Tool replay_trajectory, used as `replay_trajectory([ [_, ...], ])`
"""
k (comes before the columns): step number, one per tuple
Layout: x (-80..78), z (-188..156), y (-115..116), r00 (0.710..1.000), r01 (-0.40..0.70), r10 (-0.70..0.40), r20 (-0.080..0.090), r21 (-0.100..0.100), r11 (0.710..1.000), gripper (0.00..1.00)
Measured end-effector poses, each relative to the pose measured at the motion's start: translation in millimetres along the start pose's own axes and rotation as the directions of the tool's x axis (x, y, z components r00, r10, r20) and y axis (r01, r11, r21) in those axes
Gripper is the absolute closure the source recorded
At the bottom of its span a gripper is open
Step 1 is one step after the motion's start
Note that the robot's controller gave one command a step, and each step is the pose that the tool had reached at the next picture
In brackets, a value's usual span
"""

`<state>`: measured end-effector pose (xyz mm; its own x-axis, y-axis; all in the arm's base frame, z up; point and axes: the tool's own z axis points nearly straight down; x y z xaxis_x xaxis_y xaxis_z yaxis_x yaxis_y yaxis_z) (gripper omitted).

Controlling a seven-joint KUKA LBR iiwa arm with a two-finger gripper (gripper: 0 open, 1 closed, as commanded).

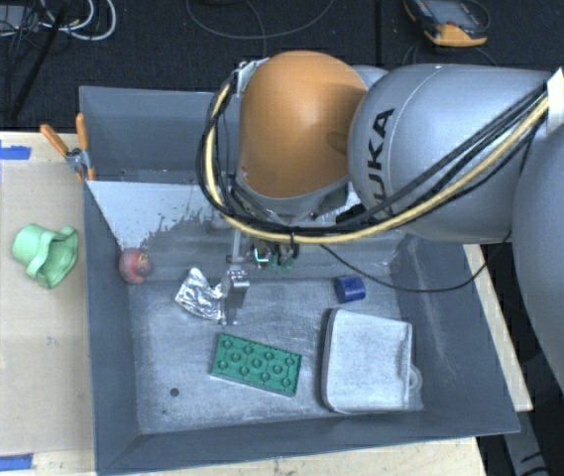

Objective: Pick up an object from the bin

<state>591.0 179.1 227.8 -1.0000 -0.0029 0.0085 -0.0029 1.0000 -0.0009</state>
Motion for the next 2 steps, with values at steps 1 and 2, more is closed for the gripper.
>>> replay_trajectory([
  [1,0.6,151.3,-24.0,0.955,0.298,-0.298,0.013,0.001,0.955,0.00],
  [2,-1.5,145.4,-23.6,0.956,0.293,-0.293,0.016,0.000,0.956,1.00],
])
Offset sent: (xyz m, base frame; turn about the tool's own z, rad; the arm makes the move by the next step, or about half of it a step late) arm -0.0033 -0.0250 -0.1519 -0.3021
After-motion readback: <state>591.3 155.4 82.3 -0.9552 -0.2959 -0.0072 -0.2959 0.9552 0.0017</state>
